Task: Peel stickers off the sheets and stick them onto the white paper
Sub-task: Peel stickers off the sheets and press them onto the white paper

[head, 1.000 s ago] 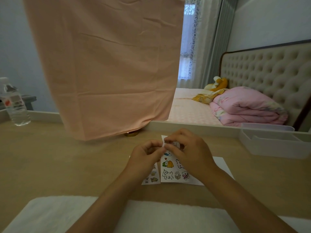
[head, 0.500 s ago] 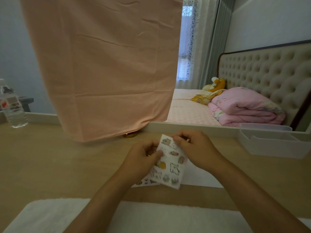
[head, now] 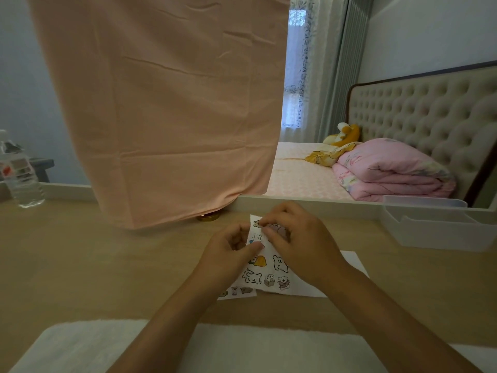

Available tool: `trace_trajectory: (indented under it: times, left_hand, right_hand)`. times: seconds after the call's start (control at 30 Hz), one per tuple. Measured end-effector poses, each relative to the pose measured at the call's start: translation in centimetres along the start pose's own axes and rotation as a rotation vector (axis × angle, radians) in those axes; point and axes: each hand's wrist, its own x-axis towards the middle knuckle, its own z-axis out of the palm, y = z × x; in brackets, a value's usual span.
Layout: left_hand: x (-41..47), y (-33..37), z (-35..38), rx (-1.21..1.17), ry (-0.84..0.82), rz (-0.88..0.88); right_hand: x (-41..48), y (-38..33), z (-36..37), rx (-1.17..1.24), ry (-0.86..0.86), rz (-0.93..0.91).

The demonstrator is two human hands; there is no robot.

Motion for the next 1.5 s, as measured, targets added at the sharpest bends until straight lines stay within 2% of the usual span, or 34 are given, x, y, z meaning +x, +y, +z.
trace_trajectory:
  times: [0.17, 0.3, 0.4, 0.5, 0.67, 0.8, 1.03, 1.2, 1.37, 1.5]
  left_hand:
    - [-0.2, -0.1, 0.3, 0.069, 0.065, 0.125]
    - [-0.3, 0.3, 0.3, -0.089, 0.048, 0.104]
    - [-0.3, 0.3, 0.4, -0.097, 0.058, 0.108]
    - [-0.3, 0.0, 0.3, 0.021, 0.097, 0.195]
    - [-0.1, -0.2, -0.3, 0.381, 0.127, 0.414]
    - [-0.3, 0.1, -0.1, 0.331, 0.132, 0.359]
    - [-0.3, 0.0, 0.1, 0.202, 0.108, 0.271]
    - [-0.1, 0.1, 0.3, -0.044, 0.126, 0.107]
    - [-0.1, 0.7, 0.3, -0.157, 0.106, -0.033]
    - [0.1, 0.6, 0.2, -0.185, 0.140, -0.061]
  right_hand:
    - [-0.1, 0.2, 0.5, 0.044, 0.001, -0.002]
    - [0.1, 0.1, 0.5, 0.034, 0.064, -0.026]
    - [0.1, -0.1, 0.4, 0.062, 0.079, -0.021]
    - [0.1, 0.0, 0.2, 0.058, 0.057, -0.037]
    - [0.4, 0.0, -0.5, -0.025, 0.057, -0.070]
    - [0.4, -0.1, -0.9, -0.114, 0.083, -0.168]
    - [0.1, 0.0, -0.2, -0.087, 0.060, -0.098]
    - [0.4, 0.2, -0.2, 0.160, 0.023, 0.025]
    - [0.2, 0.3, -0.1, 0.138, 0.015, -0.060]
    - [0.1, 0.1, 0.2, 0.101, 0.062, -0.132]
